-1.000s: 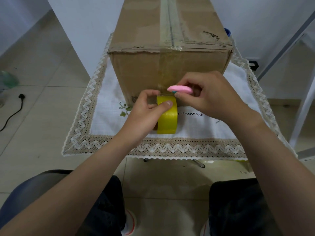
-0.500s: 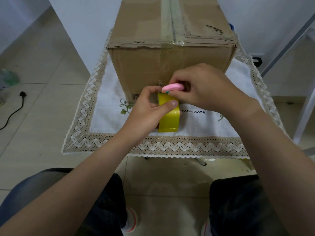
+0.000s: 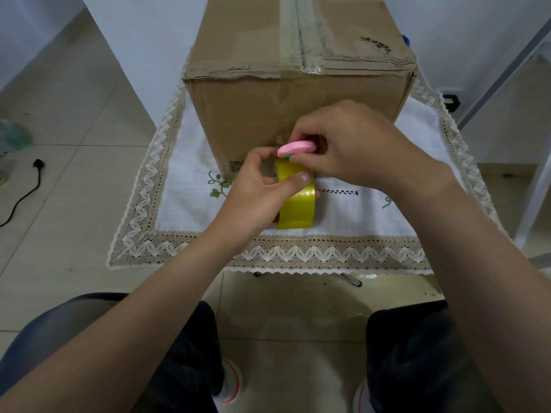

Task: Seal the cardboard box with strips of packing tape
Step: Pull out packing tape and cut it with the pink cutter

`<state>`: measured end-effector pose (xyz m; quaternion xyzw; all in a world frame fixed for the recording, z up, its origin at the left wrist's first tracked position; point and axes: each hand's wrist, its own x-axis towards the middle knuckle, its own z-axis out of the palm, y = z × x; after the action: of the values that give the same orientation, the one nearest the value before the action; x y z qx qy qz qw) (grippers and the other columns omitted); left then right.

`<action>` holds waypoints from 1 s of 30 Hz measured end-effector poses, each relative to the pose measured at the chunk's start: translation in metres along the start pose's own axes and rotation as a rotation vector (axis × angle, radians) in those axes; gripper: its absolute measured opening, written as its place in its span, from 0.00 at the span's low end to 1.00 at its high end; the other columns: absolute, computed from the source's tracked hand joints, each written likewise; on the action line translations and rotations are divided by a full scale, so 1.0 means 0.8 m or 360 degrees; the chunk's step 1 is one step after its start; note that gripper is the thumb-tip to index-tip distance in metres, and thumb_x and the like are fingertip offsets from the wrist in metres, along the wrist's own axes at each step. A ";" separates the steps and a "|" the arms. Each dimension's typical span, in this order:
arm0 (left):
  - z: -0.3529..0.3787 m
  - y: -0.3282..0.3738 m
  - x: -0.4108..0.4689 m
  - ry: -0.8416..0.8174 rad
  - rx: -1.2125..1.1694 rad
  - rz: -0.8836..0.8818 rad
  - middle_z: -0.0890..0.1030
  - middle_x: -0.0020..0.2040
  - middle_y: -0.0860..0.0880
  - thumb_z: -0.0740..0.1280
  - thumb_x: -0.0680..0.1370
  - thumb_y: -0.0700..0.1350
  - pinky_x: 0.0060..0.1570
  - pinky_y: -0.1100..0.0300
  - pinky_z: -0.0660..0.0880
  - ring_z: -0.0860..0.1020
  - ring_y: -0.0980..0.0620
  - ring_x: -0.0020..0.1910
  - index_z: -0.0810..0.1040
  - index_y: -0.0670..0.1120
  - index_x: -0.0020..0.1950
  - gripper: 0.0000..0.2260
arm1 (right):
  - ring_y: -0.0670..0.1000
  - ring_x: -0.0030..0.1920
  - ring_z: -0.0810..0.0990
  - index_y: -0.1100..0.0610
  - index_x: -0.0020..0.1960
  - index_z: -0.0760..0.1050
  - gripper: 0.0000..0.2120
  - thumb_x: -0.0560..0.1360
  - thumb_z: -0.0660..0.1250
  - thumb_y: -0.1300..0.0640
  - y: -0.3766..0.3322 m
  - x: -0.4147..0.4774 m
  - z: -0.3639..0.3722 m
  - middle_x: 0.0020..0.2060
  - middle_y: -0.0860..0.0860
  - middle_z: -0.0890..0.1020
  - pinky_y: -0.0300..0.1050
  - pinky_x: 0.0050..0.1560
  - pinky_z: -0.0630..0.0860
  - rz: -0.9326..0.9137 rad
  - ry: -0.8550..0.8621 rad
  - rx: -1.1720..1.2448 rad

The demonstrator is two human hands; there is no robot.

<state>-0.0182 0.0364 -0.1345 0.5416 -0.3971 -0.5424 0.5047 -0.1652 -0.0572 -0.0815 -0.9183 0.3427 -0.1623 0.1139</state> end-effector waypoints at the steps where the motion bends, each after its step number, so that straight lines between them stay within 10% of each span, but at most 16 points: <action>1: 0.000 0.000 0.000 -0.0003 0.0006 0.0003 0.89 0.44 0.43 0.73 0.80 0.40 0.42 0.56 0.85 0.89 0.47 0.45 0.70 0.44 0.68 0.20 | 0.48 0.39 0.76 0.46 0.48 0.82 0.24 0.69 0.56 0.31 -0.001 0.000 0.000 0.35 0.45 0.80 0.52 0.38 0.77 -0.0003 -0.0011 0.0006; 12: -0.003 -0.008 0.006 0.0059 0.0153 0.0005 0.89 0.52 0.43 0.76 0.77 0.45 0.56 0.36 0.82 0.89 0.44 0.50 0.72 0.49 0.67 0.21 | 0.53 0.41 0.79 0.44 0.46 0.80 0.20 0.68 0.58 0.32 -0.007 0.005 0.001 0.37 0.46 0.81 0.56 0.42 0.79 0.0007 -0.0046 -0.0023; 30: -0.002 -0.006 0.005 0.0062 0.0194 -0.0014 0.89 0.48 0.42 0.76 0.77 0.46 0.53 0.37 0.83 0.89 0.44 0.48 0.72 0.52 0.64 0.19 | 0.52 0.36 0.76 0.51 0.43 0.83 0.08 0.76 0.72 0.47 0.003 0.006 -0.001 0.31 0.47 0.79 0.51 0.39 0.76 -0.0073 -0.0059 -0.0006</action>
<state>-0.0168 0.0333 -0.1400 0.5835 -0.4171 -0.5088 0.4762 -0.1633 -0.0622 -0.0807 -0.9290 0.3197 -0.1471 0.1148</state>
